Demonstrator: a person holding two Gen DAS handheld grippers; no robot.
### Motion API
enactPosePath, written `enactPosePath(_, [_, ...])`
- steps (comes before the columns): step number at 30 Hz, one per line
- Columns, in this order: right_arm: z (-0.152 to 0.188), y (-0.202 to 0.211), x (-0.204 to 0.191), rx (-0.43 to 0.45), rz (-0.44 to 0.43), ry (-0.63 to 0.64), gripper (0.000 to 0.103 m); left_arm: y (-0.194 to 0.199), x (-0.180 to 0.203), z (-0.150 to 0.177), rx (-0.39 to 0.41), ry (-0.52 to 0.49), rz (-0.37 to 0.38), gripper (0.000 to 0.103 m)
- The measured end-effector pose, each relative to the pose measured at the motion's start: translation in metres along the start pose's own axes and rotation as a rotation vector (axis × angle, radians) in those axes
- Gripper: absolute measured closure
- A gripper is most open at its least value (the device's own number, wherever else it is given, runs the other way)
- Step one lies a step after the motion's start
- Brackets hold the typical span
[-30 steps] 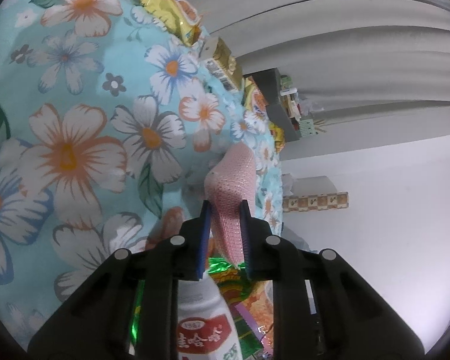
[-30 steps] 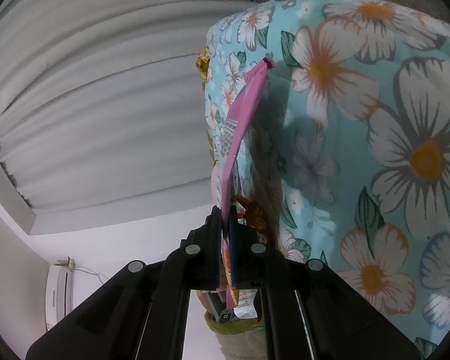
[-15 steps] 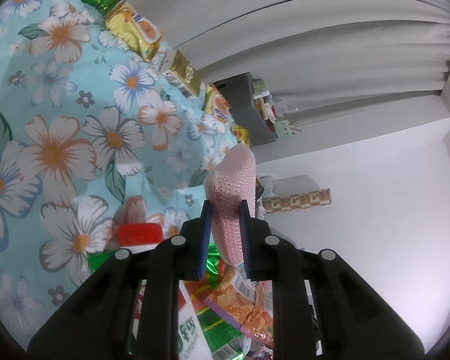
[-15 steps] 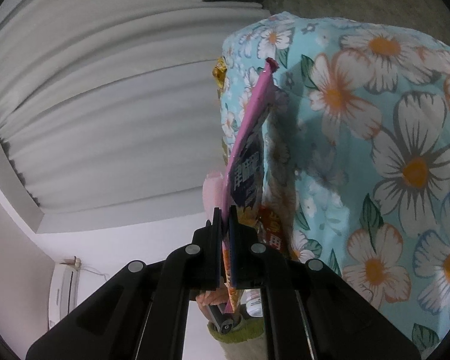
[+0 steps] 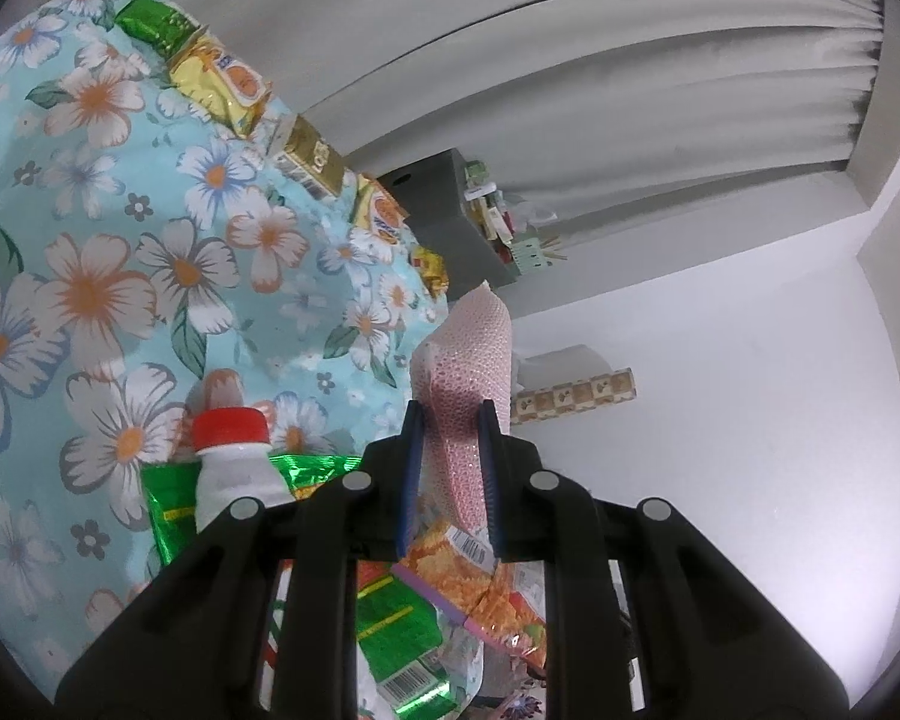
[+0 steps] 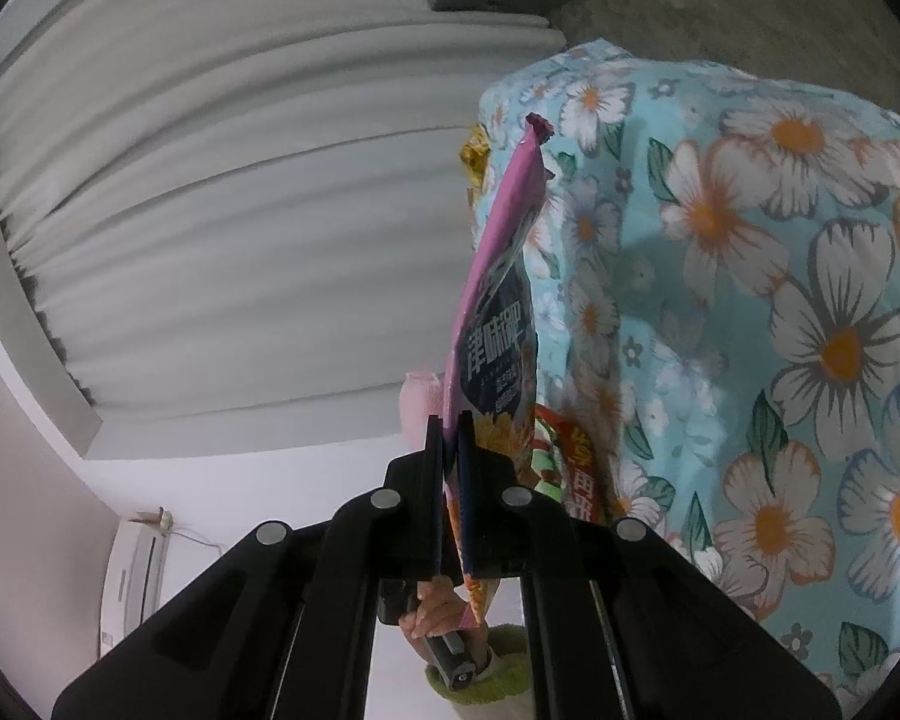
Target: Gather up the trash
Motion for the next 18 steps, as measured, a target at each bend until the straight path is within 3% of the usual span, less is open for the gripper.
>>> enactPosePath(18, [0.006, 0.035, -0.034, 0.046, -0.061, 0.056, 0.098, 0.029, 0.06, 0.032, 0.023, -0.119, 0.047, 0.087])
Point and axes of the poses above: each gripper's, at about its wrist camera, not at the fingertips, and y roughly against the way its jaws point, x to its right, z to its underside, the point moved 4 cm from there along -y, roughly the way its jaws point, and after that the axes turned 5 degrees about -x, right-handed, at the moved point
